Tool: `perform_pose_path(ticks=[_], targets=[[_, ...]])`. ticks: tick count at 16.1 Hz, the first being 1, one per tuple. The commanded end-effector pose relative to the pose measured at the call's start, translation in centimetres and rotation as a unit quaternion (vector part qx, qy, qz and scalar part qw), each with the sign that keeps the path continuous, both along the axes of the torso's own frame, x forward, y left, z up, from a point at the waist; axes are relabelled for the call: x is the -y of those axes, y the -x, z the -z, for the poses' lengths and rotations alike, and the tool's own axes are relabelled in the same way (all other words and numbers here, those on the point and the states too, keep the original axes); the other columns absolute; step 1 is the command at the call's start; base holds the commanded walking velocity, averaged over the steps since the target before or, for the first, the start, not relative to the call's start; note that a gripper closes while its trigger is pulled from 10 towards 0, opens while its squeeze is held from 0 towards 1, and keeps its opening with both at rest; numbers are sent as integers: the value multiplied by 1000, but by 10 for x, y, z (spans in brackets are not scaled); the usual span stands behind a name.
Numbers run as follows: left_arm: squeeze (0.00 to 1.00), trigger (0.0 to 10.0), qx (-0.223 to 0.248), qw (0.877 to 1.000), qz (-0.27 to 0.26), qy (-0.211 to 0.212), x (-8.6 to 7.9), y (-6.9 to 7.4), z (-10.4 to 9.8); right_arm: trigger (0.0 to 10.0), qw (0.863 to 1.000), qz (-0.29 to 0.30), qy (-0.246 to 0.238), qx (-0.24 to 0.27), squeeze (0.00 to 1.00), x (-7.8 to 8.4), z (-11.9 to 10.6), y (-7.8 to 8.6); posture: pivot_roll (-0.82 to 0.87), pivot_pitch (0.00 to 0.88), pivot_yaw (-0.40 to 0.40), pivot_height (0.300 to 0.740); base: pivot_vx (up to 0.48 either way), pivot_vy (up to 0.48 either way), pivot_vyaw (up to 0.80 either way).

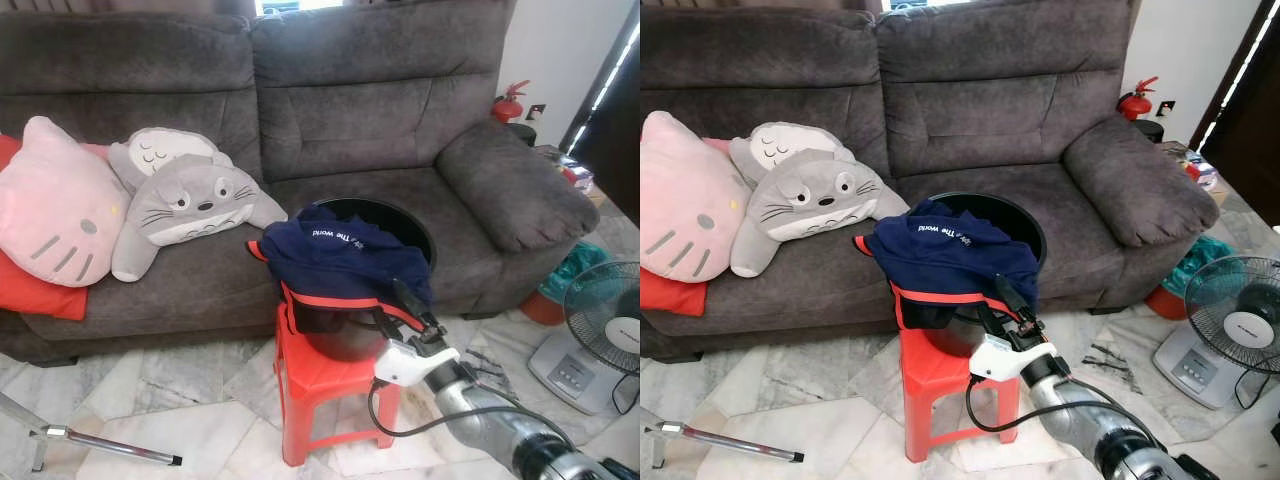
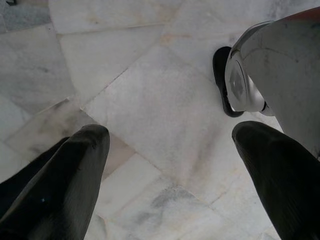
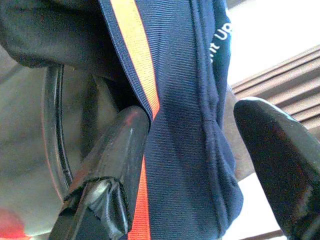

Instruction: Hang hanger

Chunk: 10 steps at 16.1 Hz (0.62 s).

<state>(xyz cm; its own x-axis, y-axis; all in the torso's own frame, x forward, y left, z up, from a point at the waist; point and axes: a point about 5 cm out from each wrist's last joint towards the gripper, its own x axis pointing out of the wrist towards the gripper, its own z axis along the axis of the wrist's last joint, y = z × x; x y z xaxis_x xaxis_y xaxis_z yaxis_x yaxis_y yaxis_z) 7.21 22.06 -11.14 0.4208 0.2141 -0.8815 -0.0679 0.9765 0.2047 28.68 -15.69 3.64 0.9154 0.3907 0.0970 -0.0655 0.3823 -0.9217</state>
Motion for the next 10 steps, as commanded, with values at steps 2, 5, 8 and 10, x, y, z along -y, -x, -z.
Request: perform_pose_path(ticks=[2, 5, 8, 10], targets=[[0, 10000, -13, 1000, 6, 7, 7, 5, 2, 10000, 1000, 3, -9, 9, 0, 0, -4, -1, -156, 0, 9, 740, 0, 0, 0], [0, 10000, -13, 1000, 9, 8, 12, 3, 3, 10000, 1000, 5, -9, 14, 0, 4, -3, 3, -162, 0, 11, 740, 0, 0, 0], [0, 10000, 9, 1000, 15, 11, 26, -21, 1, 10000, 999, 7, -11, 30, 0, 8, -11, 0, -162, 0, 5, 740, 0, 0, 0], [0, 10000, 9, 1000, 12, 7, 15, -20, 0, 10000, 997, 44, -56, 26, 0, 12, -16, -5, -163, 0, 5, 740, 0, 0, 0]])
